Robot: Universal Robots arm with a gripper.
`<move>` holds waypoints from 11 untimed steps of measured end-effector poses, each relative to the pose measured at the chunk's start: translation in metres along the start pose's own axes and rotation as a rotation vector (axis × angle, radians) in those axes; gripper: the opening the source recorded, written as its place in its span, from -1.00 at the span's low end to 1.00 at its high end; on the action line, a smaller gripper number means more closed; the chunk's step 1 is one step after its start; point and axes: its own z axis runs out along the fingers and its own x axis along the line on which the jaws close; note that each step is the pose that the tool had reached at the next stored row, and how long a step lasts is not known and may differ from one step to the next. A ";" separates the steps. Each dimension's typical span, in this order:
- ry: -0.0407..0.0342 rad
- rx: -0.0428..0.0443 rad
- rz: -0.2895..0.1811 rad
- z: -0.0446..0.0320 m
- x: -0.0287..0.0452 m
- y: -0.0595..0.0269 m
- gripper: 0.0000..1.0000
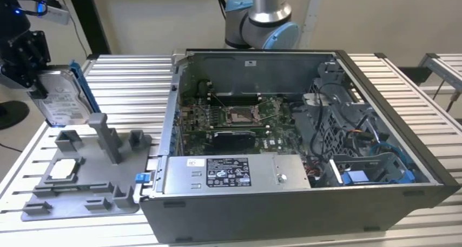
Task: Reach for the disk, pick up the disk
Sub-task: 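Pick up the disk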
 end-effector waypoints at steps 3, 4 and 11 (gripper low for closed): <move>0.0000 -0.0001 0.000 -0.0046 -0.0002 0.0000 -1.00; 0.0000 -0.0001 0.000 -0.0062 -0.0002 0.0001 -1.00; 0.0000 -0.0002 0.000 -0.0173 -0.0005 0.0001 -1.00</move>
